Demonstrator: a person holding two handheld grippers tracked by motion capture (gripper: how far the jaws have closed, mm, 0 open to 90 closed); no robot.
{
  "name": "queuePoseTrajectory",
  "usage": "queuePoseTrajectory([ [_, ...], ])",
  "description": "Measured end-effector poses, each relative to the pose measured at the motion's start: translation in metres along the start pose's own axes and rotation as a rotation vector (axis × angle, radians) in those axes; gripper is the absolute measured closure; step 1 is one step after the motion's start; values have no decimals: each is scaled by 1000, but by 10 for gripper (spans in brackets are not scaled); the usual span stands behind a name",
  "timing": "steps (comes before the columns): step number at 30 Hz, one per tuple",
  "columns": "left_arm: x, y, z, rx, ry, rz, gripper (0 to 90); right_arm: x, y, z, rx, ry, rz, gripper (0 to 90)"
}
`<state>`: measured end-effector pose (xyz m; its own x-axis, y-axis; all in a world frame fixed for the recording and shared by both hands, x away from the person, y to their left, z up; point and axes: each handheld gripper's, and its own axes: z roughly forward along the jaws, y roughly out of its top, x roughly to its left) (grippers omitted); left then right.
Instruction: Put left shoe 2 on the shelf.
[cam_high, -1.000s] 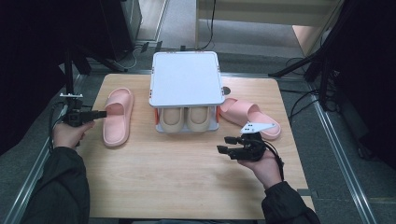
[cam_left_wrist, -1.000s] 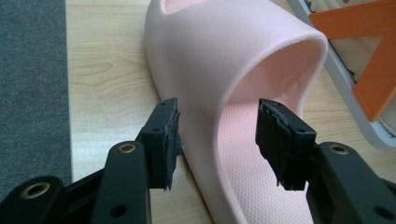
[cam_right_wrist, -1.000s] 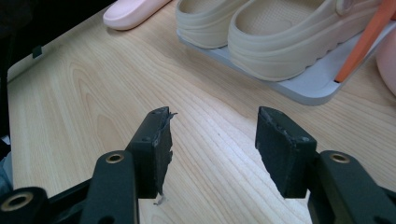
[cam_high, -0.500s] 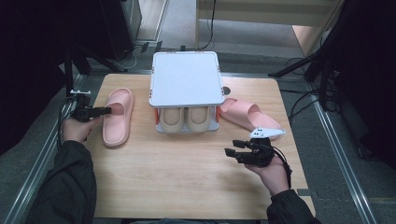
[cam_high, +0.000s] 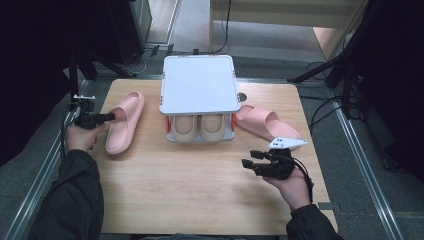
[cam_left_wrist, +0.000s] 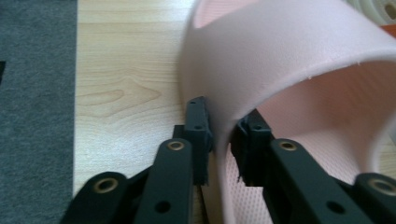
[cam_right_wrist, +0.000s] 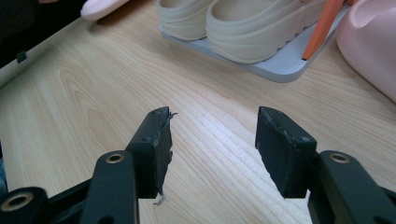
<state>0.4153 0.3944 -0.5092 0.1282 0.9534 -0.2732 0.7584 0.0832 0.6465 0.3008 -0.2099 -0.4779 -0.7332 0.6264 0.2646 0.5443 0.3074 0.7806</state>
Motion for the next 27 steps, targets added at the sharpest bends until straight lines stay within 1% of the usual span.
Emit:
queuePoseTrajectory([
  [4,0,0,0,5,-10,-9,815,0,0,0,-1,-1,-1,463],
  [5,1,1,0,13,-17,-24,826,0,0,0,-1,-2,0,463],
  [6,1,1,0,13,-17,-24,831,0,0,0,-1,-2,0,463],
  [7,1,1,0,23,-26,-39,831,0,0,0,0,-1,-1,463],
  [8,2,1,0,22,-37,-53,837,0,0,0,1,-1,0,464],
  [9,2,2,-1,18,-40,-60,838,0,0,0,0,1,-1,463],
  [11,1,3,-2,22,-38,-53,838,0,0,0,0,1,-2,463],
  [13,-1,4,-3,27,-44,-55,837,0,0,0,1,1,0,464],
  [14,-3,6,-3,39,-55,-81,836,0,0,0,0,0,-2,464],
  [15,-3,6,-3,39,-55,-81,835,0,0,0,0,0,-2,464],
  [16,-6,8,-3,62,-57,-91,834,0,0,0,0,-1,0,464],
  [17,-6,8,-3,62,-57,-91,834,0,0,0,0,-1,0,464],
  [18,-10,10,-4,64,-56,-91,833,0,0,0,-1,0,-1,464],
  [20,-13,12,-5,64,-60,-92,833,0,1,0,-5,2,-1,463],
  [23,-19,15,-7,60,-79,-106,832,-1,1,0,-8,1,3,463],
  [26,-26,20,-8,69,-78,-99,830,-2,2,1,-11,-3,1,463],
  [27,-30,24,-9,73,-81,-94,830,-2,3,1,-14,-1,-1,463],
])
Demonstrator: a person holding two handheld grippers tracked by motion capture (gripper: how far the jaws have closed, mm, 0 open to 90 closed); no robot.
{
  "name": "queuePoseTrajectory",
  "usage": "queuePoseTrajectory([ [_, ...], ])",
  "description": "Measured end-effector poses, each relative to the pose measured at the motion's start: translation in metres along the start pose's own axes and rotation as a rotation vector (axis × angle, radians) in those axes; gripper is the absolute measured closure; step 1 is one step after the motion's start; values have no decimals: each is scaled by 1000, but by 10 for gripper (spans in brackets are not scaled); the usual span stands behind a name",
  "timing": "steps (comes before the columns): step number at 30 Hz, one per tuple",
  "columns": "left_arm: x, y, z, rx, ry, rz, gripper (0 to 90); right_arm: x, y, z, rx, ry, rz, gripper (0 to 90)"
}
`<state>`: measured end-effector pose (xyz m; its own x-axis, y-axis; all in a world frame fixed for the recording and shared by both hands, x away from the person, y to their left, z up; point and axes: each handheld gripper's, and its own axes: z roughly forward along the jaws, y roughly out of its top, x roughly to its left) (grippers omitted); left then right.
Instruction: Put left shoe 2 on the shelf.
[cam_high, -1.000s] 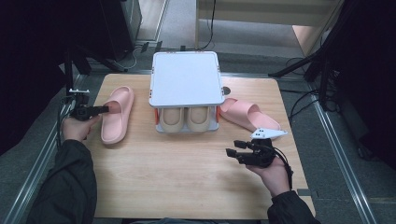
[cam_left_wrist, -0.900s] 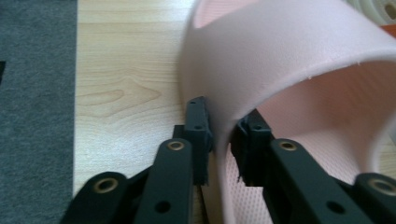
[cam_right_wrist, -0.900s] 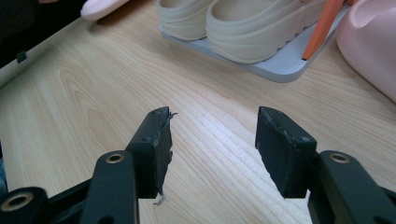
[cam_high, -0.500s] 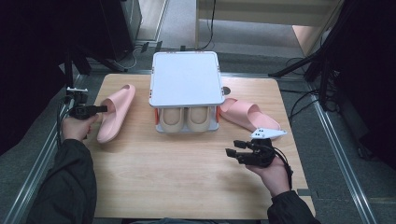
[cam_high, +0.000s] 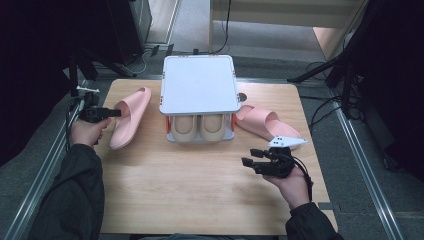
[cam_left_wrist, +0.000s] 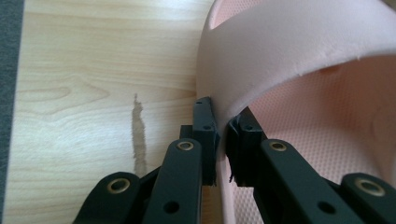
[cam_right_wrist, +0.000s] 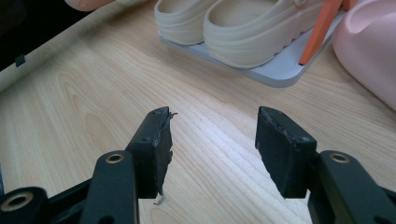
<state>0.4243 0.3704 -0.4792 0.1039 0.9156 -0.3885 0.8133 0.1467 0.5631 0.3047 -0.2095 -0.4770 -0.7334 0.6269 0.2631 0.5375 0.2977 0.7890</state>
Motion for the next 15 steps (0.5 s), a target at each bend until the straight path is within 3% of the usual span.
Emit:
queuePoseTrajectory([
  [6,-15,11,-5,-12,0,10,829,1,3,4,3,16,-11,463],
  [15,-37,42,-25,-49,7,20,824,1,5,6,3,23,-16,461],
])
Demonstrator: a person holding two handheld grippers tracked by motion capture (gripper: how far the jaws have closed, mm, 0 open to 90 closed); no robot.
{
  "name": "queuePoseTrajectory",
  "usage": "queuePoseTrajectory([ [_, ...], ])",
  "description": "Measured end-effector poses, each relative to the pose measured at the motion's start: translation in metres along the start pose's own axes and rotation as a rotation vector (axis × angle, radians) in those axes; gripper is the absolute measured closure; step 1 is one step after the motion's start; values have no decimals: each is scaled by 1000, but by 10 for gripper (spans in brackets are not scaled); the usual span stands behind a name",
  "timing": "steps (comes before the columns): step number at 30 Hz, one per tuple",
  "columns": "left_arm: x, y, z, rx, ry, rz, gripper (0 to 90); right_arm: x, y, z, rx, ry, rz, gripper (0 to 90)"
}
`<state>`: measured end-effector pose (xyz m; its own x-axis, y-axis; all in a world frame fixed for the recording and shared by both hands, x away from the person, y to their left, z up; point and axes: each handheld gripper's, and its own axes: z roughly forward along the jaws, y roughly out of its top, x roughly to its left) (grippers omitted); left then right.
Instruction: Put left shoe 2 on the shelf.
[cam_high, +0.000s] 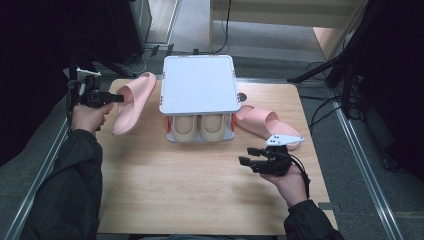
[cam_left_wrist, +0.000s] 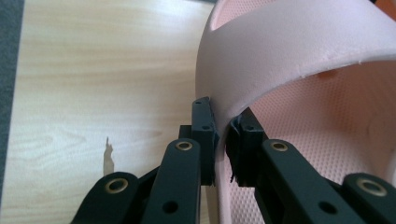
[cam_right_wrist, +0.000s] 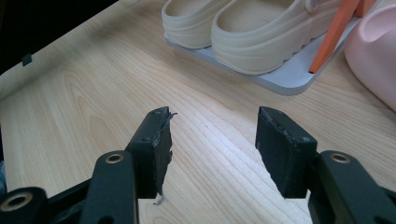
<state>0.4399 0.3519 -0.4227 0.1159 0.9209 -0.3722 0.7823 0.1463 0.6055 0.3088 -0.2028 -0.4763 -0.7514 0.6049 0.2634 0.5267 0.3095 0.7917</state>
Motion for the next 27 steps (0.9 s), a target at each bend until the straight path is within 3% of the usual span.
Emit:
queuePoseTrajectory([
  [3,-5,8,-2,0,-3,5,825,0,0,0,-1,0,0,461],
  [11,-33,40,-18,-20,5,56,822,-1,0,0,-3,1,2,460],
  [14,-49,55,-22,-33,4,74,819,-1,1,0,-7,1,6,460],
  [15,-49,55,-22,-33,4,74,819,-1,1,0,-7,0,6,460],
  [16,-59,62,-22,-28,0,92,819,-1,1,-1,-7,0,7,460],
  [23,-85,76,-22,-27,-9,130,817,-2,1,-1,-14,6,8,462],
  [27,-98,81,-18,-29,-36,123,816,-2,1,-2,-17,4,10,462],
])
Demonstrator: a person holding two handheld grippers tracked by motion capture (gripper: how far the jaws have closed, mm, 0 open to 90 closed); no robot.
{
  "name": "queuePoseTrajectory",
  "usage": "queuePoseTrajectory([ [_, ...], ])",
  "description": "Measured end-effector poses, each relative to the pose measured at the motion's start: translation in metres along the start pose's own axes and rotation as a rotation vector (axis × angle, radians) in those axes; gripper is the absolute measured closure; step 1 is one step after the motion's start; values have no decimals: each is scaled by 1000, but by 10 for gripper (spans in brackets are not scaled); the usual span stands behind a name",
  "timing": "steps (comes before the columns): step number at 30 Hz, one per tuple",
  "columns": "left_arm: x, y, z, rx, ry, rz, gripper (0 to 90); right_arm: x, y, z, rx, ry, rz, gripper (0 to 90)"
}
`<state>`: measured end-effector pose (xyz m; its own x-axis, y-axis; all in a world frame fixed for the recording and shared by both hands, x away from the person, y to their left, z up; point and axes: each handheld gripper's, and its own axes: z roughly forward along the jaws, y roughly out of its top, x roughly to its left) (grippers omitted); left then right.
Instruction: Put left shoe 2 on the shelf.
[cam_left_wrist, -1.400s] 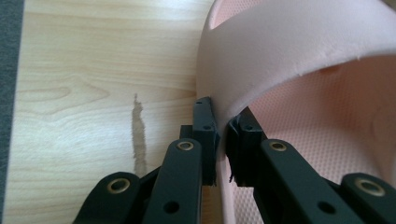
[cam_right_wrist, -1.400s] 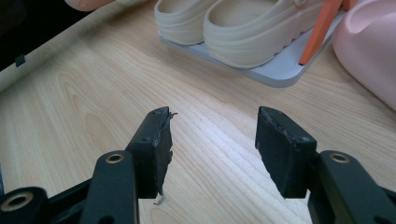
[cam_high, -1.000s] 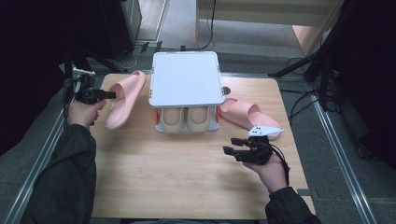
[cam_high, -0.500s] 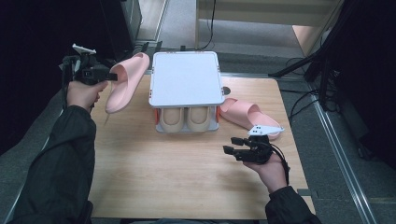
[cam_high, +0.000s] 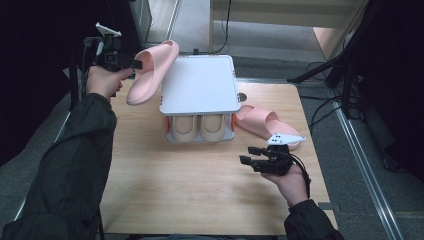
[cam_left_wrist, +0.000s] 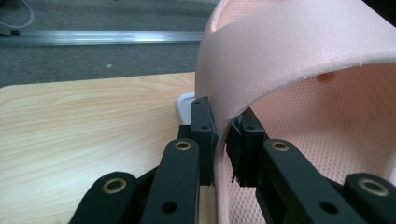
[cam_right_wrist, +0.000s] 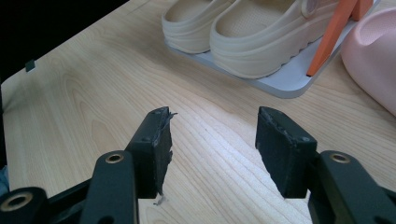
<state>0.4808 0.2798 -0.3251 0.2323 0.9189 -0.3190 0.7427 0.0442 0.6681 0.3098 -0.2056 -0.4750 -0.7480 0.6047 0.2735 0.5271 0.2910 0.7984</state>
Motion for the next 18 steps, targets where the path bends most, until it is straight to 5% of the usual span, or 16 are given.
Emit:
queuePoseTrajectory([
  [9,-36,9,20,4,-19,44,814,0,0,0,-2,4,1,462],
  [18,-52,10,43,29,4,72,808,-1,0,-2,-8,6,1,462],
])
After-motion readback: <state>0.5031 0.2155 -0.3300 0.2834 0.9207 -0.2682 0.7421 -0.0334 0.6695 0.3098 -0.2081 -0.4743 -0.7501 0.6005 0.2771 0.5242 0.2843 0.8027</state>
